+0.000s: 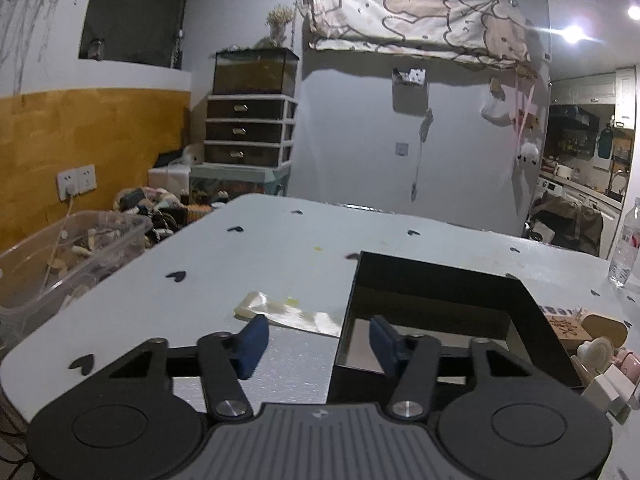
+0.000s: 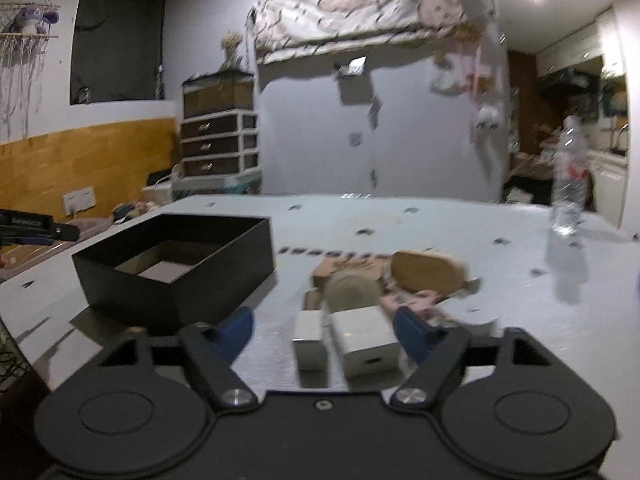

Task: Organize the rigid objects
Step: 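Grasp the small white cube with the right gripper while the left gripper clamps the box wall, then carry the white cube into the black box and open the right gripper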

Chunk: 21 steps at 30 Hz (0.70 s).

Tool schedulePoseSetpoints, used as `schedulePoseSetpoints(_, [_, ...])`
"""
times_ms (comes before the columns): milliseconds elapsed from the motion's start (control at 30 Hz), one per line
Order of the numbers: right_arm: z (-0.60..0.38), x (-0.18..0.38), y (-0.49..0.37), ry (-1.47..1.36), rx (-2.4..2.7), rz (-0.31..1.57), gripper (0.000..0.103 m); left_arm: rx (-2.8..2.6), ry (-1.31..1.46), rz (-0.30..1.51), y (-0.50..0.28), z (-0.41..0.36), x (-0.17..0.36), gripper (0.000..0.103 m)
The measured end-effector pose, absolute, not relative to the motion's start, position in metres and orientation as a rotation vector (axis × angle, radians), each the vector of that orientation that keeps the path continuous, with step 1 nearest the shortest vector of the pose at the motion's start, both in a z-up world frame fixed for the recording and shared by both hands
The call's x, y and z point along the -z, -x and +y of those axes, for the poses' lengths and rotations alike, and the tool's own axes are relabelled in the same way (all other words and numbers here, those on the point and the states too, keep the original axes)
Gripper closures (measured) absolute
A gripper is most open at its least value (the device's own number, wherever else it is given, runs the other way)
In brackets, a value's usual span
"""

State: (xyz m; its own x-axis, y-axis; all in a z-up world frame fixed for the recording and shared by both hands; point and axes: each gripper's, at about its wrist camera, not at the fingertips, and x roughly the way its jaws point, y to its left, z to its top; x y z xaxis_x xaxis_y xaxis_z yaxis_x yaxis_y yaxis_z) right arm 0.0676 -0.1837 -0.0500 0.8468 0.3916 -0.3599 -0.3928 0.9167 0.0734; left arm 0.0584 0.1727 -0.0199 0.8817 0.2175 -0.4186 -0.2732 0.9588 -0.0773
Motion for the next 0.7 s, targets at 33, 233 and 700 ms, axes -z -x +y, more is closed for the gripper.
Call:
schedulePoseSetpoints(33, [-0.180,0.051,-0.071,0.001,-0.427,0.392,0.040,-0.250,0.133,0.428,-0.062,0.173,0.021,0.055])
schedulePoseSetpoints(233, [-0.157,0.058,-0.098,0.020,-0.436,0.466,0.056,-0.246,0.120,0.482,-0.082,0.175,0.027,0.075])
schedulePoseSetpoints(700, [-0.138,0.067,-0.137,0.113,-0.407,0.619,0.082,-0.193,0.126,0.550,-0.112,0.174,0.030,0.096])
